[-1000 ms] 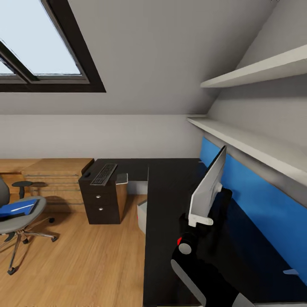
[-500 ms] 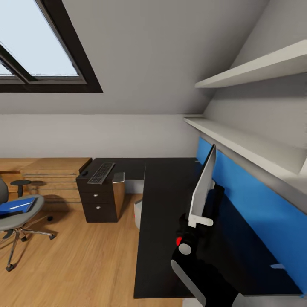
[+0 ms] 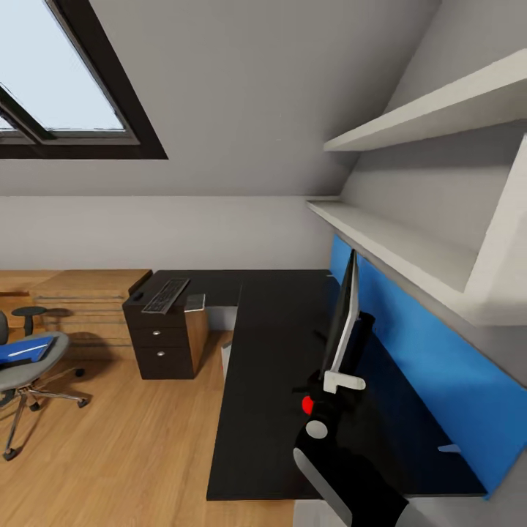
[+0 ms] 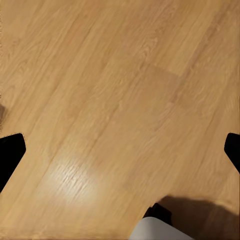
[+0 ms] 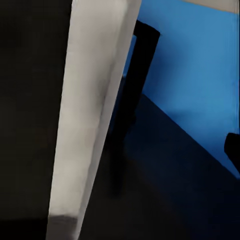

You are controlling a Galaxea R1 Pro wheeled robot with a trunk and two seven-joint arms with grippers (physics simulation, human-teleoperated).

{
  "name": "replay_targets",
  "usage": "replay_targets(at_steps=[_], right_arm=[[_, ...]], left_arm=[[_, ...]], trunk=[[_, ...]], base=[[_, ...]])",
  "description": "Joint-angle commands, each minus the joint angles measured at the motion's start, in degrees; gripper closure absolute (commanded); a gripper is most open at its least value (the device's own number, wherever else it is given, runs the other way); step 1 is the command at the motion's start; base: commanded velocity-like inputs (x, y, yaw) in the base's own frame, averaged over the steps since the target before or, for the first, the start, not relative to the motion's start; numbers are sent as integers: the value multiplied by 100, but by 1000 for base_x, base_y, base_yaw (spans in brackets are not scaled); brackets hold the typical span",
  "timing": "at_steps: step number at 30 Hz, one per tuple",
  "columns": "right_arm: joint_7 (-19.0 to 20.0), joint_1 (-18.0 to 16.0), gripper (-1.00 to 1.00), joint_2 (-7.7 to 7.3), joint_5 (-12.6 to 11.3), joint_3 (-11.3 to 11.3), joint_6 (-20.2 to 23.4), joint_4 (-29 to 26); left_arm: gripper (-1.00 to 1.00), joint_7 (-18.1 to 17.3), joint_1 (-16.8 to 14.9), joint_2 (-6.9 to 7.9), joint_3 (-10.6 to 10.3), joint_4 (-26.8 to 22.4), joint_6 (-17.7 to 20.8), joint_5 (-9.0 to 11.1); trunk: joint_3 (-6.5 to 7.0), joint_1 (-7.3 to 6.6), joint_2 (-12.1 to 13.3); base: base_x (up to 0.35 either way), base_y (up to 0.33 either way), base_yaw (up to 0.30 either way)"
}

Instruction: In the bedroom, organize the workspace by keeping the computer under the desk, ensuring the monitor is on the desk, placing the keyboard on the desk next to the monitor, placing the mouse on the desk next to the keyboard, moving the folder from the swivel chair onto the desk next to the mouse, stacking the notebook on top of the folder with the pen on top of the notebook, and positioning the swivel chair next to the desk.

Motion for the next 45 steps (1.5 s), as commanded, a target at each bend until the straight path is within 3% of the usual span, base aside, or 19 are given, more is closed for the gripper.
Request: replay_targets(at_steps=[1, 21, 45], right_arm=[[-36, -8, -100, -2, -19, 13, 49, -2], [79, -8, -100, 0, -19, 13, 49, 67], [78, -8, -100, -27, -19, 65, -120, 50]], left_arm=[[-100, 50, -4, 6, -48, -7, -6, 52], [-100, 46, -4, -5, -45, -1, -6, 58], [-100, 50, -4, -4, -39, 2, -8, 59]], trunk=[[-12, 0, -12], [-12, 0, -12], [-12, 0, -12]], base=[[-299, -4, 0], [-164, -24, 0], [-3, -90, 0]])
